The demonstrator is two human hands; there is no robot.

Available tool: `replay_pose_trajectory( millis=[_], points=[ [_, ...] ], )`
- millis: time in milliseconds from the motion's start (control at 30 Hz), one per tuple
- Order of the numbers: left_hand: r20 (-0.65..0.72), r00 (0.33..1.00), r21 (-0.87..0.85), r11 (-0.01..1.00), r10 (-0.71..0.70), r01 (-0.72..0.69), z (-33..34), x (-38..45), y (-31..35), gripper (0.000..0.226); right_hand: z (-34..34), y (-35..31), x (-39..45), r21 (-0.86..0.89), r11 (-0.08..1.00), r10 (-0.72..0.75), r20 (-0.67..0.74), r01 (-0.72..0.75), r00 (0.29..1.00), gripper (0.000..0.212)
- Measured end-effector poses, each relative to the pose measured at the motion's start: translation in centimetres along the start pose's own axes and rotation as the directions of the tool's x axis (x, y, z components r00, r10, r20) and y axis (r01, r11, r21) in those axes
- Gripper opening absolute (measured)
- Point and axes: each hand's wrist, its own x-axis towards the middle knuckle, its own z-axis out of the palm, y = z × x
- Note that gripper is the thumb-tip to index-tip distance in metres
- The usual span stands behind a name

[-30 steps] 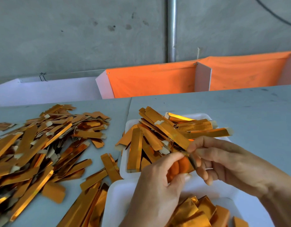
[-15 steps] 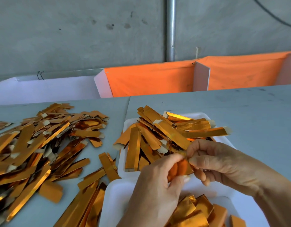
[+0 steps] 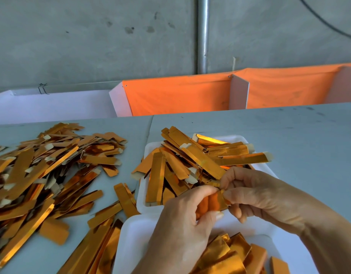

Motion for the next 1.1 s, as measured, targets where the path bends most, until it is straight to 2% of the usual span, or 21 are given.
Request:
replay_pose_trajectory(
  millis=[267,333,467,567,700,900,1100],
  points=[
    [0.014,1.000,-0.004,1.000,-0.005,0.005,-0.3,-0.1,0.0,0.035,0.0,-0.1,-0.2,0.003,1.000,0.001,-0.005,-0.001,1.000,0.021],
    [0.016,1.000,0.013,1.000,0.002,-0.003,-0.3,-0.1,0.0,0.036,0.0,-0.2,-0.2,-0.024,1.000,0.001,-0.018,-0.001,1.000,0.020],
    [0.016,0.999,0.094,0.994,0.048,-0.049,-0.2,0.1,0.0,0.039,0.2,0.1,0.0,-0.118,0.993,-0.023,-0.057,0.016,0.998,0.005],
    [0.001,0.995,0.162,0.982,0.095,-0.094,0.0,0.1,-0.1,0.042,0.4,0.4,0.2,-0.175,0.984,-0.059,-0.072,0.045,0.996,0.007],
    [0.004,0.993,0.171,0.978,0.118,-0.117,0.0,0.0,-0.2,0.045,0.2,0.6,0.3,-0.177,0.980,-0.092,-0.027,0.086,0.995,0.008],
    [0.015,0.995,0.072,0.993,0.096,-0.097,-0.2,0.1,-0.4,0.046,-0.7,1.0,0.2,0.076,0.993,-0.095,0.064,0.090,0.993,0.006],
    [0.020,0.997,-0.052,0.995,0.081,-0.080,-0.3,0.1,-0.6,0.045,-0.7,1.4,0.7,0.203,0.974,-0.116,0.090,0.096,0.989,0.003]
  ],
)
